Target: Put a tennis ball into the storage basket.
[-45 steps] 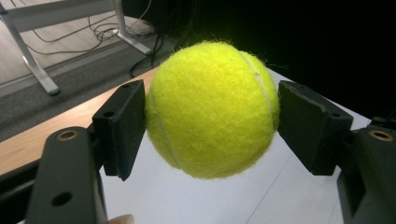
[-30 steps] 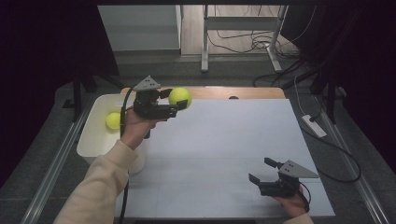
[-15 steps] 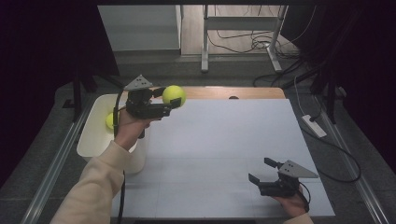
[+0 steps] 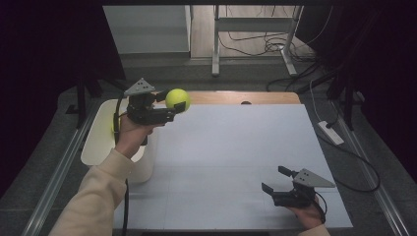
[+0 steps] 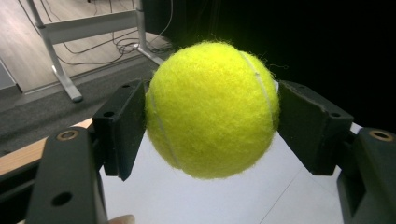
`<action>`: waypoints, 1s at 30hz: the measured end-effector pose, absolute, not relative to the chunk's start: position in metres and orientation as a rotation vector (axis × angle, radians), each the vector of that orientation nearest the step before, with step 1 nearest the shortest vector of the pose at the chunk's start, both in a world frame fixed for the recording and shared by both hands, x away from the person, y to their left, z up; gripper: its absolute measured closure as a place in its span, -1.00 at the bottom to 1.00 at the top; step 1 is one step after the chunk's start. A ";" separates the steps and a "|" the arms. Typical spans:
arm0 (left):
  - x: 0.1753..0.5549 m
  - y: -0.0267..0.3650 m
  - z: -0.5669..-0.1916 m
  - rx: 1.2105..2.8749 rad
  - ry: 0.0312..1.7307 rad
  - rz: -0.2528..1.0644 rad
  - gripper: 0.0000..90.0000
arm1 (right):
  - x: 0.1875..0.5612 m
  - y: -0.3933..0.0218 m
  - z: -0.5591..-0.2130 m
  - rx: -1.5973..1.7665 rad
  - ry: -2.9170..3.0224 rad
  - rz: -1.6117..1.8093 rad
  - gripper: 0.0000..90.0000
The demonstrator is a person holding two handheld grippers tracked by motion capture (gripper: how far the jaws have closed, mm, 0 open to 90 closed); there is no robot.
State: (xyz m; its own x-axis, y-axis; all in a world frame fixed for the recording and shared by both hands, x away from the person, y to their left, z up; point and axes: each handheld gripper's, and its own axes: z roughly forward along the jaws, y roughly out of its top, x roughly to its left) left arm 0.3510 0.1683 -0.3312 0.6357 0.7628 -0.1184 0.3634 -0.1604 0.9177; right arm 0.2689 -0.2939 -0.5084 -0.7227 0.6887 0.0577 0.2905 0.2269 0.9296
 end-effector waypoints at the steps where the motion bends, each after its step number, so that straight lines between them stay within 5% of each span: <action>1: 0.351 0.169 -0.331 1.766 0.917 0.460 -0.38 | 0.269 -0.294 -0.508 0.906 2.141 1.497 -0.80; 30: 0.344 0.212 -0.343 1.735 1.033 0.523 -0.38 | 0.269 -0.292 -0.508 0.907 2.142 1.497 -0.80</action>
State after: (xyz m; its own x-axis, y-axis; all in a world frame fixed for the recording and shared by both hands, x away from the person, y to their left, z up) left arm 0.3445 0.2121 -0.3426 0.5402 0.8331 -0.1193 0.3965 -0.1269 0.9092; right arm 0.2691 -0.2924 -0.5083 -0.7227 0.6886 0.0589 0.2919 0.2269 0.9292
